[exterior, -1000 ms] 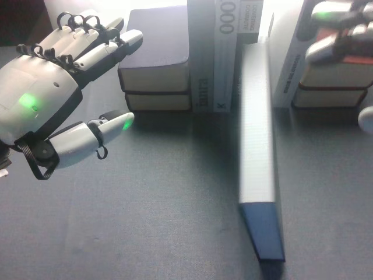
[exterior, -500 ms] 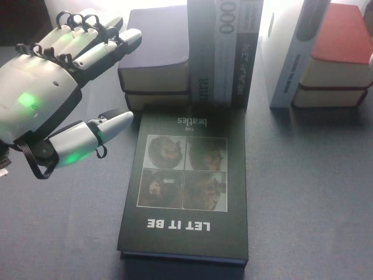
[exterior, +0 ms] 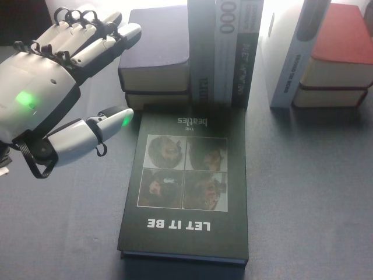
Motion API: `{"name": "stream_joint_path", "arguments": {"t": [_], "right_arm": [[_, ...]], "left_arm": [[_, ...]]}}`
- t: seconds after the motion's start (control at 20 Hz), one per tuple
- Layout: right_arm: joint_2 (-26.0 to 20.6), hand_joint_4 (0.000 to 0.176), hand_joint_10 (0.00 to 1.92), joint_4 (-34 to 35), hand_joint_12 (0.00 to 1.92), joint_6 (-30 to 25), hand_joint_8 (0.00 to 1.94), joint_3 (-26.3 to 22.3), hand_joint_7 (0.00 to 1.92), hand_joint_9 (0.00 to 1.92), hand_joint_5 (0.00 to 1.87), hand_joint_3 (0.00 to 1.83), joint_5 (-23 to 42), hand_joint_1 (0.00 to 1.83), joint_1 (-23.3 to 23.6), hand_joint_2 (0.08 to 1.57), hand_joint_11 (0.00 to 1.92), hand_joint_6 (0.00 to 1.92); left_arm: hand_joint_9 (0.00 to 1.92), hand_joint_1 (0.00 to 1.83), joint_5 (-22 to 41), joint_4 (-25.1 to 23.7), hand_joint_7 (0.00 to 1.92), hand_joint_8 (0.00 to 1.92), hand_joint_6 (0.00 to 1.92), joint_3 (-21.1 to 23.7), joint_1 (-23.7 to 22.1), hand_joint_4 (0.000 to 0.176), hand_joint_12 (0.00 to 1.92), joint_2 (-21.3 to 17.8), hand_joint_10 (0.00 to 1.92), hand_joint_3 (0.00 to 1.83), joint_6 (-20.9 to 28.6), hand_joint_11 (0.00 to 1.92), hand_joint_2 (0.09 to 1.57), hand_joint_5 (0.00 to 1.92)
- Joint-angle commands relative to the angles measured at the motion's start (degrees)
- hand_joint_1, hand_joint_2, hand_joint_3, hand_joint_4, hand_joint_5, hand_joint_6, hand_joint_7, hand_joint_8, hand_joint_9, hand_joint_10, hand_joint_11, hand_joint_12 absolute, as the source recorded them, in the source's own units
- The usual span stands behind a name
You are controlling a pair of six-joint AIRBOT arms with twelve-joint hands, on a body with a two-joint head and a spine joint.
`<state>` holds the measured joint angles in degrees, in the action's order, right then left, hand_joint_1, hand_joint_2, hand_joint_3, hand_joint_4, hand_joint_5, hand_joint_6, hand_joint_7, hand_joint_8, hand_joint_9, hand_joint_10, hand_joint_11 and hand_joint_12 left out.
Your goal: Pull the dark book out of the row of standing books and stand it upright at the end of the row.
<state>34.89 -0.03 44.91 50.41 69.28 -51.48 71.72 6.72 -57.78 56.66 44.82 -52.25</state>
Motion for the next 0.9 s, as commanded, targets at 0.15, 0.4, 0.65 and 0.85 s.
{"name": "stream_joint_path", "arguments": {"t": [0.15,0.4,0.65,0.85], "right_arm": [[-0.01,0.000,0.00,3.08,0.00,0.34,0.00,0.25,0.00,0.00,0.11,0.01,7.72,0.43,0.45,1.39,0.00,0.04],[0.02,0.000,0.00,4.71,0.00,0.50,0.00,0.16,0.00,0.00,0.01,0.02,9.36,0.39,-0.09,1.42,0.00,0.00],[0.25,0.000,0.00,6.05,0.00,0.67,0.00,-0.11,0.00,0.00,0.00,0.00,12.26,0.27,-0.96,1.38,0.00,0.00],[0.07,0.000,0.00,6.97,0.00,0.83,0.00,-0.52,0.00,0.00,0.00,0.00,14.64,0.23,-1.94,1.36,0.00,0.00]], "left_arm": [[0.00,0.36,8.93,-0.13,0.00,0.00,0.00,0.67,-0.61,0.033,0.00,-1.00,0.00,0.01,0.14,0.00,1.35,0.01],[0.00,0.16,11.72,1.12,0.00,0.00,0.00,1.19,-0.59,0.103,0.00,-1.54,0.00,0.01,0.14,0.00,1.35,0.00],[0.00,0.08,15.42,1.91,0.00,0.00,0.00,1.90,-0.22,0.144,0.00,-2.11,0.00,0.00,0.17,0.00,1.34,0.00],[0.00,0.08,17.87,3.00,0.00,0.00,0.00,2.14,1.14,0.136,0.00,-2.14,0.00,0.00,0.55,0.00,1.34,0.00]]}}
